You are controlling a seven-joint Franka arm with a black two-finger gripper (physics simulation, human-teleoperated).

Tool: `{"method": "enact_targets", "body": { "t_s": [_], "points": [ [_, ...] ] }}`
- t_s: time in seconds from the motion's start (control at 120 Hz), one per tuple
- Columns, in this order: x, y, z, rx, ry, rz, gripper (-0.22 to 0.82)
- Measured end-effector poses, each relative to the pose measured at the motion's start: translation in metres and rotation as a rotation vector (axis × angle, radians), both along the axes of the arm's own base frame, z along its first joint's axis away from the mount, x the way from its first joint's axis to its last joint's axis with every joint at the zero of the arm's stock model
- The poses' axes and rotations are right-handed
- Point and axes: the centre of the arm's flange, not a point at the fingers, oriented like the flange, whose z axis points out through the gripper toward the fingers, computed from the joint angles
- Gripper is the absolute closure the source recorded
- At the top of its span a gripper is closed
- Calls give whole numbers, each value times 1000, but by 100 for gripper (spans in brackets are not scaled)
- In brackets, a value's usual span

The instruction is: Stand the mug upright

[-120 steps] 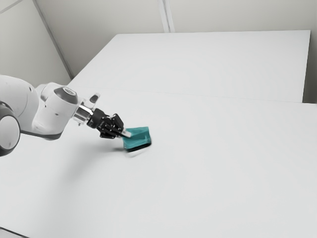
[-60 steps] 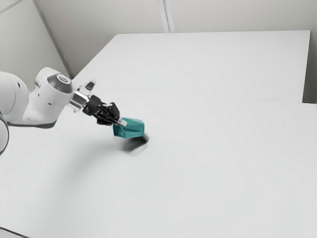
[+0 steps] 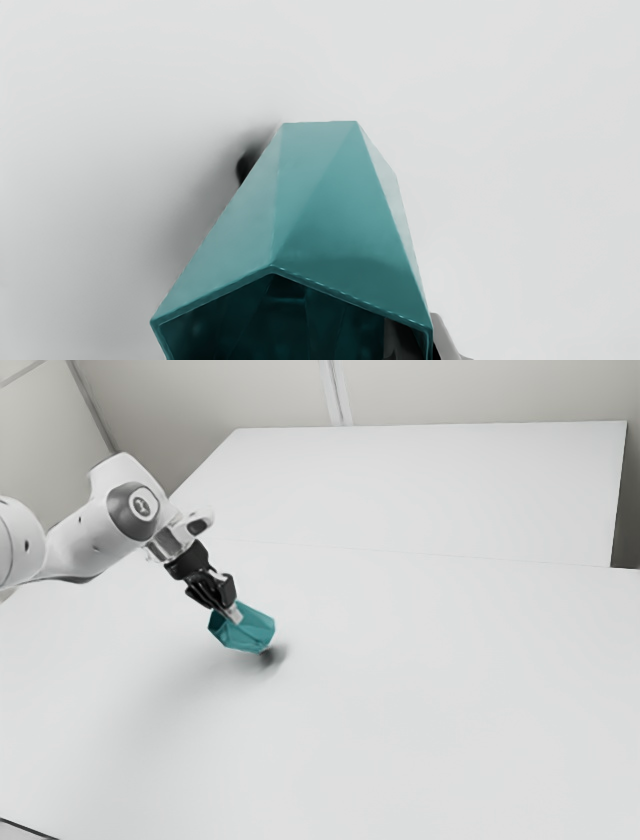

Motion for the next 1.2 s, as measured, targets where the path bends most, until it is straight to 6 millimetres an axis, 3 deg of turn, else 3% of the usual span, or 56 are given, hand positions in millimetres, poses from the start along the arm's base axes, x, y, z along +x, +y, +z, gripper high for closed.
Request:
{"method": "enact_targets", "body": {
  "t_s": [0.292,0.475,0.817,1.2],
  "points": [
    [-21,-10,1,169,110,-99,79],
    [-32,-30,14,255,159,-163,79],
    [-44,-61,8,414,278,-254,79],
    [-42,-75,-40,497,405,-269,79]
  ]
}}
